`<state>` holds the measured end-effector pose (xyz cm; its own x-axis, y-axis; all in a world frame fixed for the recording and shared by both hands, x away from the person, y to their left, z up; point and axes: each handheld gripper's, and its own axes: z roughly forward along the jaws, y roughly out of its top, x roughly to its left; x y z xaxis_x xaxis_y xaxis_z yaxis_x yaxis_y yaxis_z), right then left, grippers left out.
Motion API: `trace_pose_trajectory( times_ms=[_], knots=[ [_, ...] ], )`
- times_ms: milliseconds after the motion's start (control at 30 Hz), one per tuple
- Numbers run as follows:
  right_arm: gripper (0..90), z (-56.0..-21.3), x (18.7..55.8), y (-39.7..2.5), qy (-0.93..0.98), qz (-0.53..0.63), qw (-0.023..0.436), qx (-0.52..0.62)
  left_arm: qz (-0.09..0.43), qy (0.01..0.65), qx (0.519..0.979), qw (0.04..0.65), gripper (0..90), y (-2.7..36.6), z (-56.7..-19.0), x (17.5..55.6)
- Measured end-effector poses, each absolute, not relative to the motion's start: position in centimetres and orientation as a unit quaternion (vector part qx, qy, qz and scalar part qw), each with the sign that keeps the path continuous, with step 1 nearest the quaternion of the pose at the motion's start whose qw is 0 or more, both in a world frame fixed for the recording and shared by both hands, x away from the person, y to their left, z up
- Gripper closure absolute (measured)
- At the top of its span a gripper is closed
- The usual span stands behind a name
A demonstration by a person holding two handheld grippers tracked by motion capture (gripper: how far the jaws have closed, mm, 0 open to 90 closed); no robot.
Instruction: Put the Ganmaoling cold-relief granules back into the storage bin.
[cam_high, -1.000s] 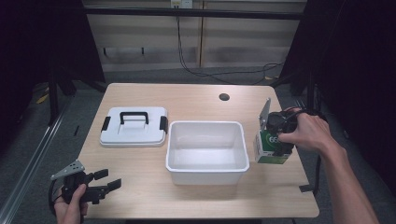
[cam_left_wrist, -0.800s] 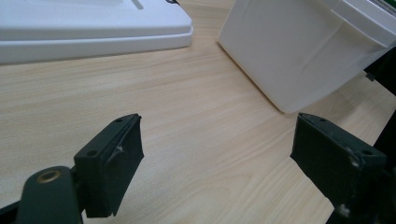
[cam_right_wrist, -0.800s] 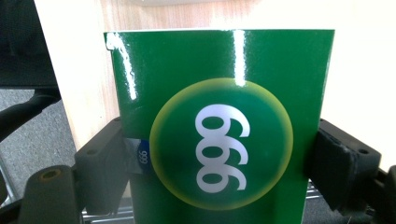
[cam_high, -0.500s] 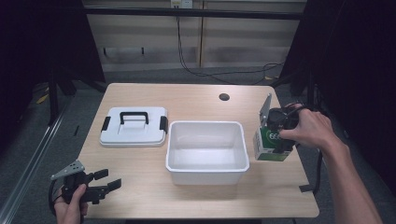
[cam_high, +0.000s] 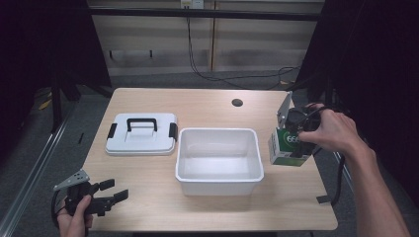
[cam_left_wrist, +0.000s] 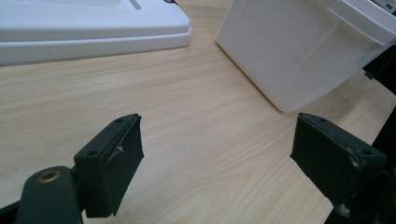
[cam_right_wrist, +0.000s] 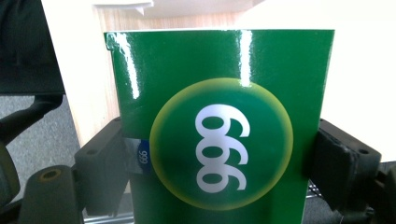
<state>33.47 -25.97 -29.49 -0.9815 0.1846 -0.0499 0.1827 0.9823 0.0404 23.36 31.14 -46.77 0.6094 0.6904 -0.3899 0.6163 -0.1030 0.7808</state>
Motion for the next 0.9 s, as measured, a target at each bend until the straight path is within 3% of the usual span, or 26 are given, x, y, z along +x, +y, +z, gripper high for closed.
trace_pose_trajectory(
  times_ms=[900],
  knots=[
    [16.2, -25.4, 33.2, -24.4, 0.995, 0.030, 0.040, 0.083, 0.037, 0.440, 0.742, 0.505, 16.3, 31.2, -46.8, 23.3]
  ],
)
